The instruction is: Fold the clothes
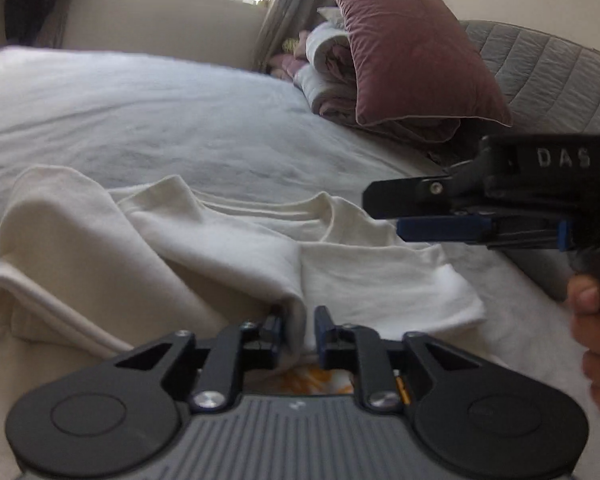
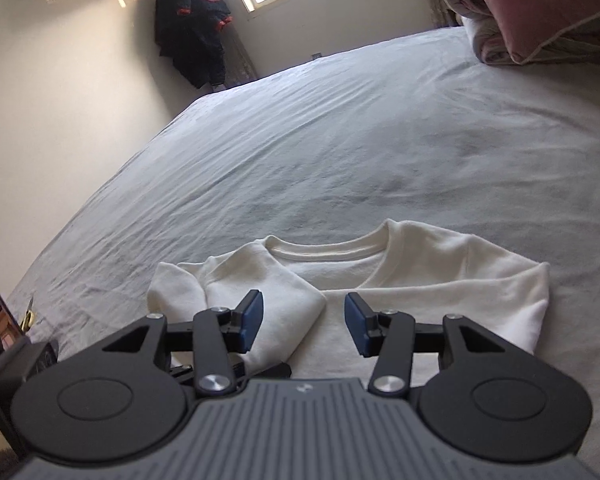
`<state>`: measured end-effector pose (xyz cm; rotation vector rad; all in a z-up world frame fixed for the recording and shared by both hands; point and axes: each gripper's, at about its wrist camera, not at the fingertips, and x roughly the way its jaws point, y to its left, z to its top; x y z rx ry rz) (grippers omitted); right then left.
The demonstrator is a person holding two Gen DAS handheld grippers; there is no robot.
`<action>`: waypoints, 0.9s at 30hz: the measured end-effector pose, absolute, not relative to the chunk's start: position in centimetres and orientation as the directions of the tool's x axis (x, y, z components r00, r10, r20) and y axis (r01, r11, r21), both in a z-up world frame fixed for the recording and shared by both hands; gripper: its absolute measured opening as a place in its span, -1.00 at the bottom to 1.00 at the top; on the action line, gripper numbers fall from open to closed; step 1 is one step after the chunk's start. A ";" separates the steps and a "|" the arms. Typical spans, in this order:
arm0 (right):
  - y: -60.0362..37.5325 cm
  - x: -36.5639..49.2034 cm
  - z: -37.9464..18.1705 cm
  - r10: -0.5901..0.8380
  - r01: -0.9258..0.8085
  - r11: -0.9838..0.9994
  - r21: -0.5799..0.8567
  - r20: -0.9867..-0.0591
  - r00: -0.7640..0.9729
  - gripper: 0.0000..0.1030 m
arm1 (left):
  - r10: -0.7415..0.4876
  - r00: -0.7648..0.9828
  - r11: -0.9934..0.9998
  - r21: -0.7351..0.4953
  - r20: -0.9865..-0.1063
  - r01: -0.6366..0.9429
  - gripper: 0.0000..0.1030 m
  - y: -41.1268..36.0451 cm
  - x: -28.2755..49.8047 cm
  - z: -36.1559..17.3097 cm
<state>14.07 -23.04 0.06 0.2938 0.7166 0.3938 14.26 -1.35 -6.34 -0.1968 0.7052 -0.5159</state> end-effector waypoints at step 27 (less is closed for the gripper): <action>-12.9 15.2 -2.7 0.184 -0.302 0.949 -0.088 -0.621 0.761 -0.85 | -0.373 0.719 0.876 -0.478 -0.586 0.065 -0.42 11.0 14.8 -6.4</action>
